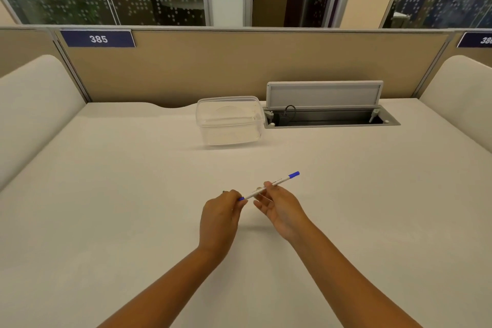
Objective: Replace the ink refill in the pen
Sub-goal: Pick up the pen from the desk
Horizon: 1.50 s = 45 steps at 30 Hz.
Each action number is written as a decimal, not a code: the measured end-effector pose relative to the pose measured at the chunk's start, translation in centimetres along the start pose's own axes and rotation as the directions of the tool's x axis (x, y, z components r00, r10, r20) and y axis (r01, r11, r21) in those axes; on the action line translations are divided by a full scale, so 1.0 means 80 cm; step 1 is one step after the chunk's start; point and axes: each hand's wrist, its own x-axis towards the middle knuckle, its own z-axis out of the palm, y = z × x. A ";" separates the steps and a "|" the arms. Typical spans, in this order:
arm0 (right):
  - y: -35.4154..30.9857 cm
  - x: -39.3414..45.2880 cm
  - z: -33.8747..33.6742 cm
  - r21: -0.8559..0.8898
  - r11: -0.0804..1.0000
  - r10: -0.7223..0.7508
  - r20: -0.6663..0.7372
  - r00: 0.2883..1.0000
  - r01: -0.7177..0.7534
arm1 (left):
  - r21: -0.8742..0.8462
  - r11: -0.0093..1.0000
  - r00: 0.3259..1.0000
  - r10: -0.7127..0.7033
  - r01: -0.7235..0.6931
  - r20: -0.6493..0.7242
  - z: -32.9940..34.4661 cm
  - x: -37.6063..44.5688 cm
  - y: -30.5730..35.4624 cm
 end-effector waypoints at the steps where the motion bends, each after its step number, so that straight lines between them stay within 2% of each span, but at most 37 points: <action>1: 0.002 -0.001 0.003 0.021 1.000 0.004 0.025 1.000 -0.004 | 0.021 0.999 0.999 0.034 -0.034 -0.006 0.000 0.000 0.001; 4: 0.004 -0.005 0.007 0.086 0.996 0.020 0.045 0.999 -0.024 | 0.014 0.999 0.999 0.030 -0.030 -0.015 0.003 -0.002 0.001; 8: 0.002 -0.007 0.007 0.085 0.996 0.022 0.069 0.997 -0.028 | -0.089 0.987 0.991 -0.134 0.136 0.029 0.012 -0.004 0.007; 13: -0.001 -0.005 0.002 0.067 0.996 -0.058 0.113 0.992 0.051 | -0.257 0.905 0.937 -0.303 0.340 0.172 0.016 -0.005 0.021; 15: -0.003 -0.005 -0.001 0.047 0.996 -0.083 0.120 0.989 0.077 | -0.307 0.863 0.909 -0.332 0.400 0.251 0.015 -0.001 0.023; 17: -0.005 -0.006 -0.004 0.028 0.995 -0.095 0.112 0.989 0.092 | -0.268 0.871 0.887 -0.315 0.412 0.338 0.015 0.002 0.023; 19: -0.005 -0.007 -0.006 0.029 0.995 -0.096 0.086 0.992 0.094 | -0.086 0.944 0.886 -0.265 0.319 0.381 0.016 0.004 0.019; 21: -0.002 -0.010 -0.006 0.076 0.995 -0.067 0.048 0.997 0.064 | 0.192 0.971 0.919 -0.204 0.145 0.336 0.015 0.007 0.016; 24: 0.003 -0.013 0.002 0.277 0.960 0.043 -0.019 0.999 -0.036 | 0.469 0.880 0.950 -0.075 -0.080 0.302 0.015 0.007 0.021; 26: 0.002 -0.015 0.009 0.475 0.878 0.119 -0.090 0.989 -0.062 | 0.513 0.837 0.926 -0.024 -0.188 0.378 0.019 0.003 0.029; 28: 0.000 -0.012 0.012 0.535 0.844 0.143 -0.160 0.977 -0.037 | 0.460 0.869 0.908 -0.030 -0.183 0.417 0.025 -0.005 0.036; 29: -0.002 -0.011 0.012 0.516 0.856 0.133 -0.179 0.975 -0.022 | 0.396 0.909 0.913 -0.049 -0.128 0.406 0.029 -0.008 0.038; 31: -0.004 -0.009 0.011 0.485 0.874 0.110 -0.188 0.976 -0.005 | 0.192 0.979 0.916 -0.135 0.065 0.377 0.034 -0.012 0.046; 33: -0.005 -0.009 0.009 0.505 0.863 0.100 -0.168 0.981 -0.001 | 0.011 0.974 0.896 -0.212 0.225 0.391 0.034 -0.015 0.055; 37: -0.006 -0.008 0.006 0.546 0.837 0.061 -0.085 0.995 -0.005 | -0.182 0.900 0.837 -0.272 0.396 0.475 0.024 -0.007 0.068; 41: -0.004 -0.007 0.007 0.556 0.831 -0.014 -0.020 1.000 0.023 | -0.354 0.679 0.699 -0.332 0.643 0.634 0.010 0.000 0.067; 42: -0.004 -0.007 0.008 0.556 0.831 -0.028 -0.013 1.000 0.031 | -0.358 0.672 0.691 -0.322 0.649 0.648 0.008 0.002 0.065; 43: -0.005 -0.008 0.009 0.537 0.843 -0.031 -0.006 1.000 0.029 | -0.337 0.715 0.712 -0.313 0.612 0.629 0.005 0.004 0.062; 45: -0.009 -0.009 0.009 0.396 0.918 -0.018 -0.010 1.000 0.020 | -0.216 0.867 0.807 -0.290 0.449 0.514 0.001 0.009 0.053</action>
